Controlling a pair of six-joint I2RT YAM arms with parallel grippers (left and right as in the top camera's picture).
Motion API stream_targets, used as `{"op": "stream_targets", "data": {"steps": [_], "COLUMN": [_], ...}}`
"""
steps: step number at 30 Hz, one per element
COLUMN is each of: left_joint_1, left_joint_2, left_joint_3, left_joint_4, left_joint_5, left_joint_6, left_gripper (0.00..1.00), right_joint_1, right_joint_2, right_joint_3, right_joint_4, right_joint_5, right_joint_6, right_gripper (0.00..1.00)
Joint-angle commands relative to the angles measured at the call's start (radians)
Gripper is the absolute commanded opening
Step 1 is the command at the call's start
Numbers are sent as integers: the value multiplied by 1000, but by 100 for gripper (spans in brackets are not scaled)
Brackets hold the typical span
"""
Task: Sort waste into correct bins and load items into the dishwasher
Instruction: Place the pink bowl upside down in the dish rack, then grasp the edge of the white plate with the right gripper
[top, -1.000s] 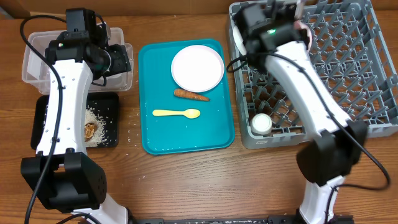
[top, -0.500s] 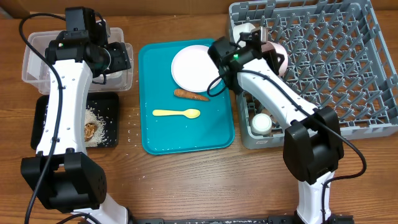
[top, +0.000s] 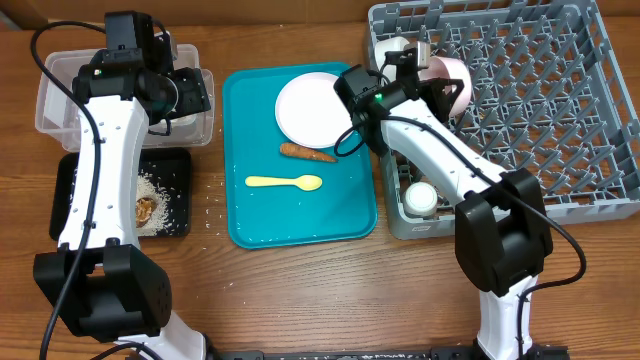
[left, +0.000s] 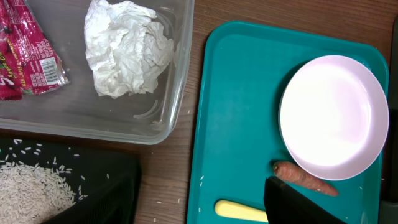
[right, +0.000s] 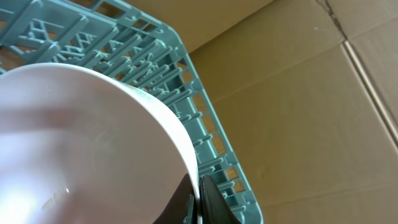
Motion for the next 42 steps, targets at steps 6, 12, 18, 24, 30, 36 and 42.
{"op": "stream_targets", "data": {"steps": [6, 12, 18, 24, 30, 36, 42], "left_joint_1": [-2, -2, -2, -2, -2, -2, -2], "left_joint_2": [6, 6, 6, 6, 6, 6, 6], "left_joint_3": [-5, -5, -5, -5, -5, -5, -5], "left_joint_4": [3, 3, 3, 3, 3, 3, 3], "left_joint_5": [-6, -6, -6, -6, -6, -6, -6], "left_joint_6": [-16, -16, -16, -16, -17, -17, -17], "left_gripper": [70, 70, 70, 70, 70, 70, 71], "right_joint_1": [57, 51, 43, 40, 16, 35, 93], "right_joint_2": [-17, -16, -16, -16, -16, -16, -16], "right_joint_3": [-7, -7, -7, -26, -119, -155, -155], "right_joint_4": [1, 0, -11, -12, 31, 37, 36], "right_joint_5": [-24, 32, 67, 68, 99, 100, 68], "right_joint_6": [13, 15, 57, 96, 103, 103, 103], "right_gripper": [4, 4, 4, 4, 4, 4, 4]}}
